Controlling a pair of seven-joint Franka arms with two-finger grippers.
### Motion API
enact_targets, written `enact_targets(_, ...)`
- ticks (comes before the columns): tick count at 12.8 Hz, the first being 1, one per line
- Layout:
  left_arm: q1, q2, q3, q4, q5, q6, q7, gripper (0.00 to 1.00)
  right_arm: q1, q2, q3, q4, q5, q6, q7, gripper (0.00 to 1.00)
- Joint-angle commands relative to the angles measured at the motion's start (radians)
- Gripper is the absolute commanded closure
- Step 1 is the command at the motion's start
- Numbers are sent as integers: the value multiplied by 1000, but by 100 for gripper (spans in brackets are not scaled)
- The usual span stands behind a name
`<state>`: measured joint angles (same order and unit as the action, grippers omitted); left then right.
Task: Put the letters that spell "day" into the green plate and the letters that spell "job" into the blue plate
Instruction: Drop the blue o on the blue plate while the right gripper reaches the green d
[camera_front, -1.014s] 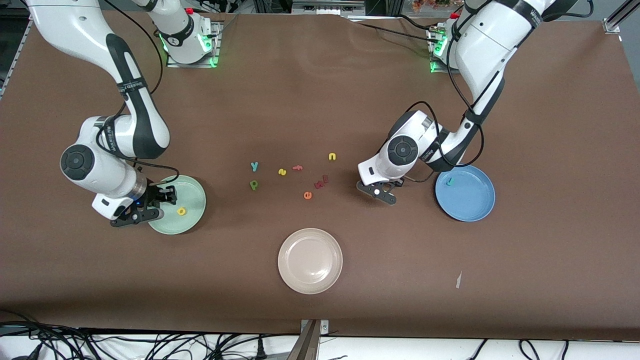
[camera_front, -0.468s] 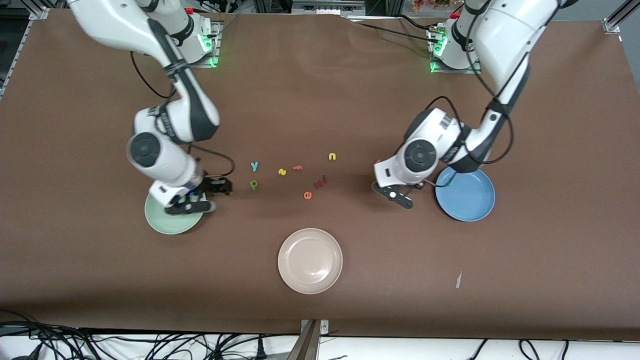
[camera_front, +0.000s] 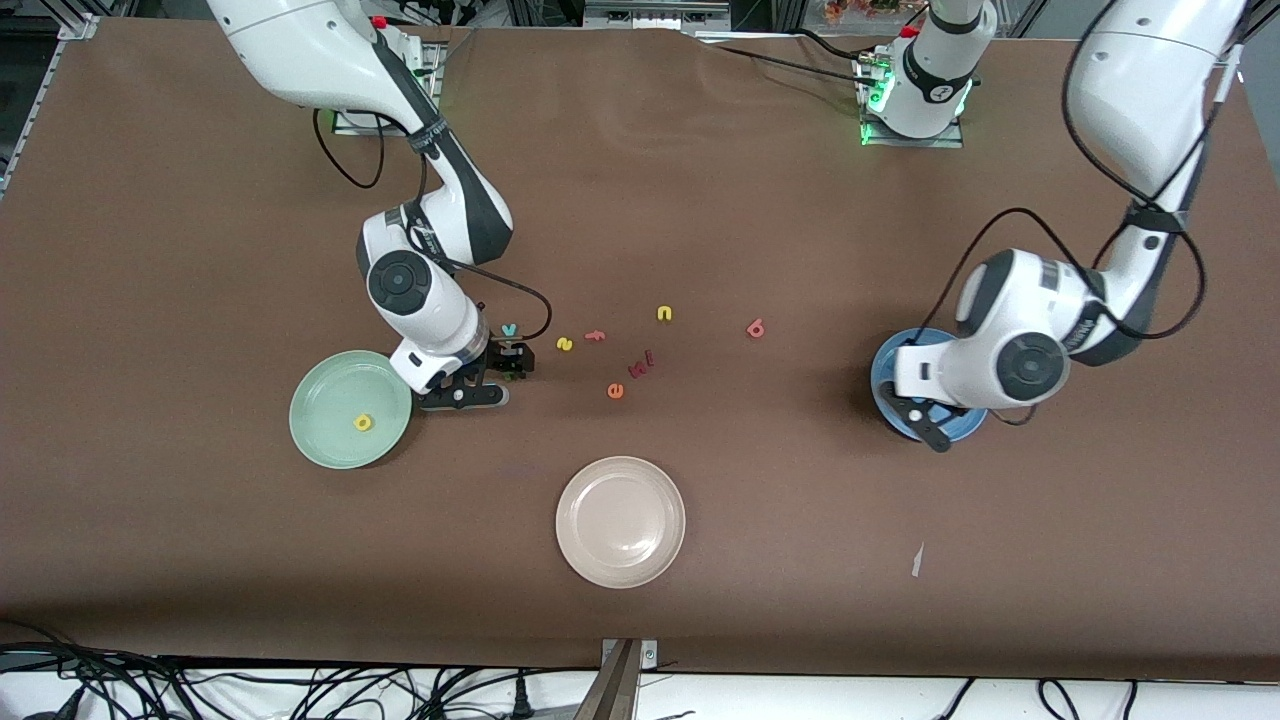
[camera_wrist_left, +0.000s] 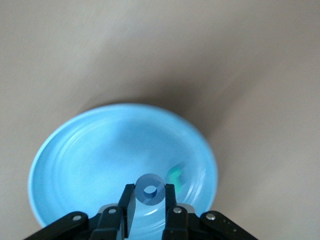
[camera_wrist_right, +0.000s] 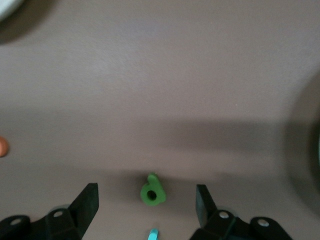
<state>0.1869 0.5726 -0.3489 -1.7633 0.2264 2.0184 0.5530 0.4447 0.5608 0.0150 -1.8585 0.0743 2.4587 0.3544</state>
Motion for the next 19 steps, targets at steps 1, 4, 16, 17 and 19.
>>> enact_targets(1,68,39,-13,-7,21,17,85,100,3,-13,-3,-60,-14,64,15,14)
enact_targets(4,77,73,-13,-15,21,32,91,90,22,-9,-3,-97,-11,112,24,15)
enact_targets(16,5,-5,-200,-30,11,-36,-316,0,45,7,-4,-149,-44,193,37,34)
enact_targets(17,-30,-3,-200,-30,8,-36,-403,0,45,7,-4,-160,-45,210,37,36)
enact_targets(19,-98,3,-202,-30,4,-29,-624,0,45,10,-4,-171,-48,223,31,43)
